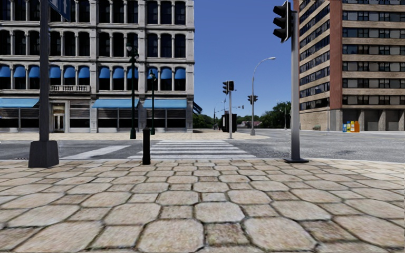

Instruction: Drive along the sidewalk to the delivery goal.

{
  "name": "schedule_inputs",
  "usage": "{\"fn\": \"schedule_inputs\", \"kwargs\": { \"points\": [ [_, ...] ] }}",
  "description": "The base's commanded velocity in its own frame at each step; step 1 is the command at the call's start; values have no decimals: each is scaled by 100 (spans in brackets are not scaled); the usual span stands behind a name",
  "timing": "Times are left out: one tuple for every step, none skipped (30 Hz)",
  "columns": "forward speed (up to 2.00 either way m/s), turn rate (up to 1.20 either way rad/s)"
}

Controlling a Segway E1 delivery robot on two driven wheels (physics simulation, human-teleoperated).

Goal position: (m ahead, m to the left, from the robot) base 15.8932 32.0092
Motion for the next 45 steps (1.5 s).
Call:
{"fn": "schedule_inputs", "kwargs": {
  "points": [
    [200, 27],
    [200, 27],
    [200, 27],
    [200, 27],
    [200, 23],
    [200, 8],
    [200, 8],
    [200, 3],
    [200, 0],
    [200, 0],
    [200, 0],
    [200, 0],
    [200, 0],
    [200, 0],
    [200, 0],
    [200, 0],
    [200, 0],
    [200, 0],
    [200, 0],
    [200, 1],
    [200, 8],
    [200, 17],
    [200, 20],
    [200, 20],
    [200, 22],
    [200, 23],
    [200, 23],
    [200, 23],
    [200, 23],
    [200, 23],
    [200, 23],
    [200, 23],
    [200, 23],
    [200, 23],
    [200, 23],
    [200, 20],
    [200, 0],
    [200, 0],
    [200, 0],
    [200, 0],
    [200, 0],
    [200, 0],
    [200, 0],
    [200, 0],
    [200, 0]
  ]
}}
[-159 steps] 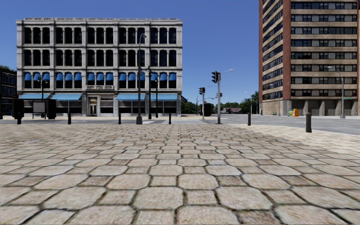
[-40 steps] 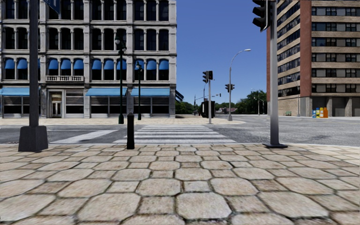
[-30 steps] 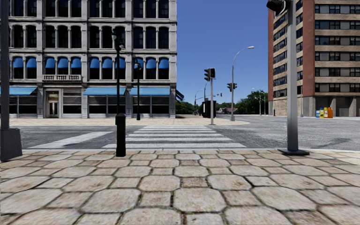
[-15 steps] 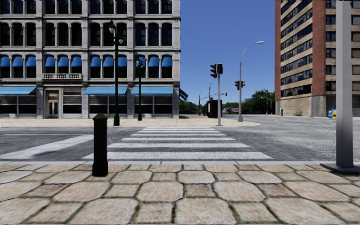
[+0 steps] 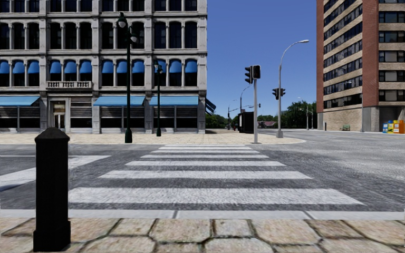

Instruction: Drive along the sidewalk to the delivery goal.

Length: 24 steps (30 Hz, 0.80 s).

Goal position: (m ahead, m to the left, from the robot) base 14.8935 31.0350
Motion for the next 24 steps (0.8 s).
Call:
{"fn": "schedule_inputs", "kwargs": {
  "points": [
    [200, 0],
    [200, 0],
    [200, 0],
    [200, 0],
    [200, 0],
    [200, 0],
    [200, 0],
    [200, 0],
    [200, 0],
    [200, 0],
    [200, 0],
    [200, 0],
    [200, 0],
    [200, 0],
    [200, 0],
    [200, 0],
    [200, 0],
    [200, 0],
    [200, 0],
    [200, 0],
    [200, 0],
    [200, 0],
    [180, 0],
    [180, 0]
  ]
}}
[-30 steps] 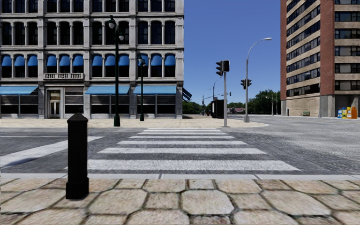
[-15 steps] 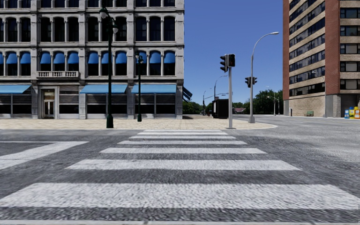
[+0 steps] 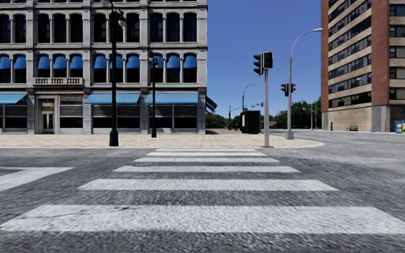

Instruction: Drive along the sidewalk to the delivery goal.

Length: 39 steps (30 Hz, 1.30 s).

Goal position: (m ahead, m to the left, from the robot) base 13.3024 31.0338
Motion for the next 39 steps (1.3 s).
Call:
{"fn": "schedule_inputs", "kwargs": {
  "points": [
    [167, 0],
    [164, 0],
    [163, 0],
    [163, 0],
    [163, 0],
    [163, 0],
    [163, 0],
    [163, 0],
    [163, 0],
    [164, 0],
    [165, 0],
    [166, 0],
    [172, 0],
    [172, 0],
    [176, 0],
    [177, 0],
    [177, 0],
    [177, 0],
    [177, 0],
    [177, 0],
    [178, 0],
    [178, 0],
    [178, 0],
    [178, 0],
    [178, 0],
    [178, 0],
    [178, 0],
    [178, 0],
    [200, 0],
    [200, 0],
    [200, 0],
    [200, 0],
    [200, 0],
    [200, 0],
    [200, 0],
    [200, 0],
    [200, 0],
    [200, 0],
    [200, 0]
  ]
}}
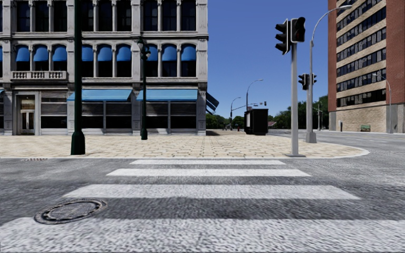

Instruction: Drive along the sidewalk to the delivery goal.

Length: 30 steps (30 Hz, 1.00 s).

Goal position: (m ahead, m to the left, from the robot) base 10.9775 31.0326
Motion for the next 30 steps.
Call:
{"fn": "schedule_inputs", "kwargs": {
  "points": [
    [200, 0],
    [200, 0],
    [200, 0],
    [200, 0],
    [200, 0],
    [200, 0],
    [200, 0],
    [200, 0],
    [200, 0],
    [200, 0],
    [200, 0],
    [200, 0],
    [200, 0],
    [200, 0],
    [200, 0],
    [200, 0],
    [200, 0],
    [200, 0],
    [200, 0],
    [200, 0],
    [200, 0],
    [200, 0],
    [200, 0],
    [200, 0],
    [200, 0],
    [200, 0],
    [200, 0],
    [200, 0],
    [200, 0],
    [200, 0]
  ]
}}
